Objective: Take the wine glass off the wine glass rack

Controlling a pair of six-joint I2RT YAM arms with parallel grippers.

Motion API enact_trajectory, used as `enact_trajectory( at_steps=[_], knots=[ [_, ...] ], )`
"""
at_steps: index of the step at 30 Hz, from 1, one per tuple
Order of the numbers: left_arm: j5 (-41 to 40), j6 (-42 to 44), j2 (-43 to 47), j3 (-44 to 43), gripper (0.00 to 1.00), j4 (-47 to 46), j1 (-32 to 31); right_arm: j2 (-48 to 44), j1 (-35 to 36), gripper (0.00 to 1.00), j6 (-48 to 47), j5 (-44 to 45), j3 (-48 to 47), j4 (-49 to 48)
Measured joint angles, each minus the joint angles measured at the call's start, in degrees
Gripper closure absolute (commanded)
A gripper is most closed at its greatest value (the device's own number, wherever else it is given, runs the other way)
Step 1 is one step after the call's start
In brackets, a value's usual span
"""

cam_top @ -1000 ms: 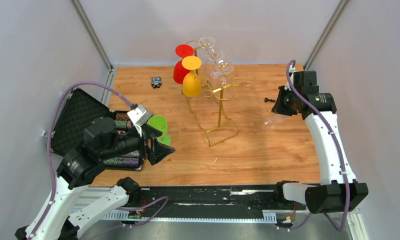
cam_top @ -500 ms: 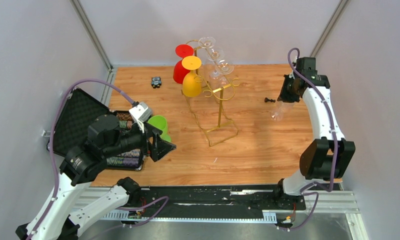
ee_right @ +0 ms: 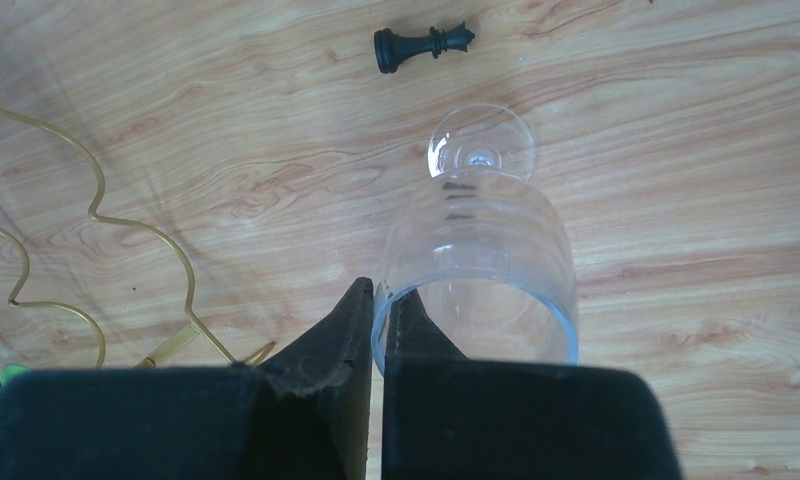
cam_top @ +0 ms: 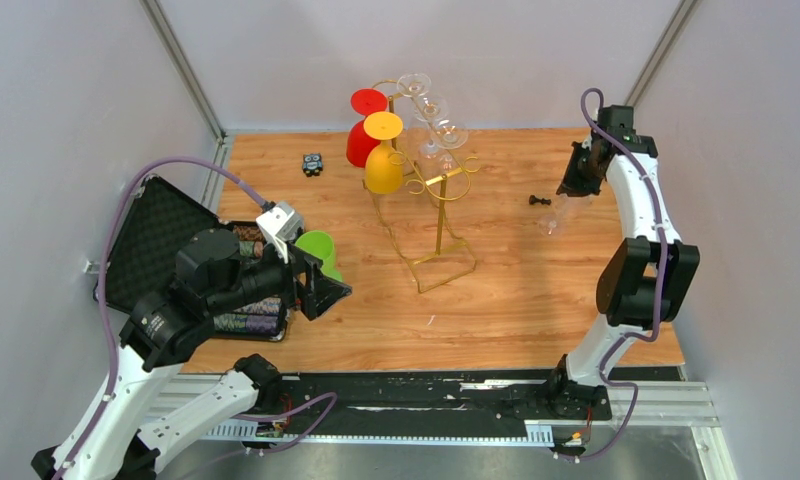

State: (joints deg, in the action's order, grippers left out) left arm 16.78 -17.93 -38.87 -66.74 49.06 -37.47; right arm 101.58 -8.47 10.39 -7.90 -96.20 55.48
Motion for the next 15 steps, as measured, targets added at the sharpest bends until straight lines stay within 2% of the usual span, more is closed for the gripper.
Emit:
enact_trajectory(
  at_steps=[2,5,9,15],
  knots=[
    [-0.2,-0.1,-0.1,0.0,0.0,0.0,0.0,0.6,-0.1,0.92,0.0,-0.3,-0.8,0.1],
    [-0.5,-0.2,-0.3,0.0,0.0,0.0,0.0,1.4,-0.2,0.74,0.0,-0.5,-1.9,0.3],
    [-0.9,-0.7,-1.0,0.0,0.0,0.0,0.0,2.2,-0.3,0.57,0.0,-0.5,-3.3,0.5],
    [-2.1,-1.5,-1.9,0.0,0.0,0.0,0.0,2.3,-0.3,0.48,0.0,-0.3,-6.7,1.4]
  ],
)
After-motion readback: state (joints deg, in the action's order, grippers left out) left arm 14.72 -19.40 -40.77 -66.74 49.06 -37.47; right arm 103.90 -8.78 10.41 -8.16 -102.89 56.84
